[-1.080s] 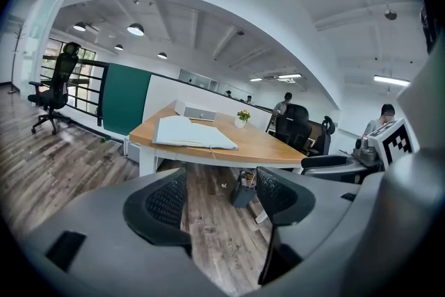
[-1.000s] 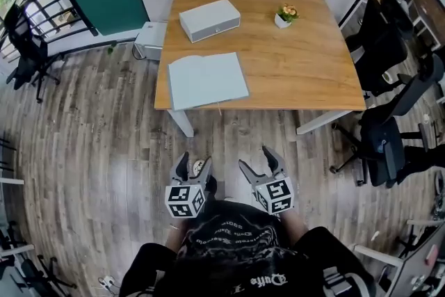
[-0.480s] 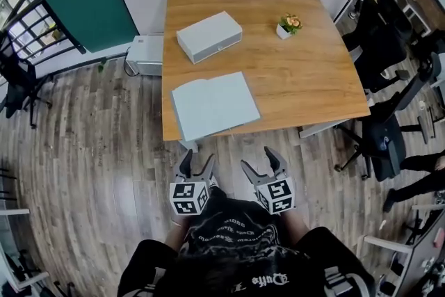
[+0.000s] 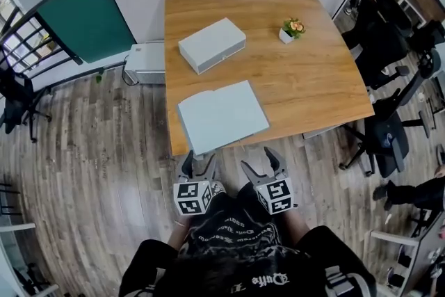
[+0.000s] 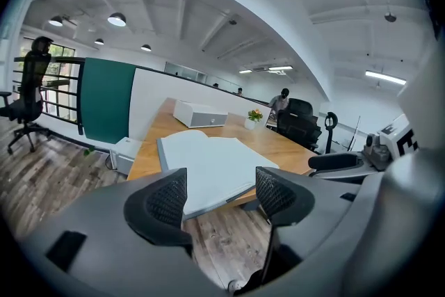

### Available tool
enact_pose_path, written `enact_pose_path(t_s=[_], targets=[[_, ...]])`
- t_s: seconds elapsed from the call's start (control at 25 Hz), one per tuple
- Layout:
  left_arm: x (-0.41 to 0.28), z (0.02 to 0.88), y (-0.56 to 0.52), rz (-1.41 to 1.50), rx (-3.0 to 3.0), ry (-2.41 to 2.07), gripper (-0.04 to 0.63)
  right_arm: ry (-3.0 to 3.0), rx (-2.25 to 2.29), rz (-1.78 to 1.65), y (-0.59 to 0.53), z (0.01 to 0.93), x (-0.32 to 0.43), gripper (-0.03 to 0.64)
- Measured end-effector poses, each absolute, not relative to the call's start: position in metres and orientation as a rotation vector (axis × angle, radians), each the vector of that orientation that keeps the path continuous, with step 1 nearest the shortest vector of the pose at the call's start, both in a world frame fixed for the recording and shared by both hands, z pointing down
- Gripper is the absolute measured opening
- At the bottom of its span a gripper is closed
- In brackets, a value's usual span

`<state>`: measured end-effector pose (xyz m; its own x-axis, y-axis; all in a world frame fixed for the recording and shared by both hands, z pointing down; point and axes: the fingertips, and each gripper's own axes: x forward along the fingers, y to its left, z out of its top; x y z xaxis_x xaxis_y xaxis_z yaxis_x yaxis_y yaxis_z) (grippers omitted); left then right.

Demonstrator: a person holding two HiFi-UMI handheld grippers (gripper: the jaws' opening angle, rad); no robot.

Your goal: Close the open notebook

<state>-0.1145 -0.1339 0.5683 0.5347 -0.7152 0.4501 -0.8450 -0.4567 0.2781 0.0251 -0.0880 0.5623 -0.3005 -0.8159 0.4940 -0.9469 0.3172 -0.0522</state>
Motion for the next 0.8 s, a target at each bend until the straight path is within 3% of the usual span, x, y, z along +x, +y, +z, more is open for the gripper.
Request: enact_pose_path(t_s=[0.8], targets=[[-0.142, 0.620, -0.175, 0.426, 1.675, -1.705, 0.325, -2.314, 1.307, 0.455, -0.161, 0.571, 0.059, 0.322]])
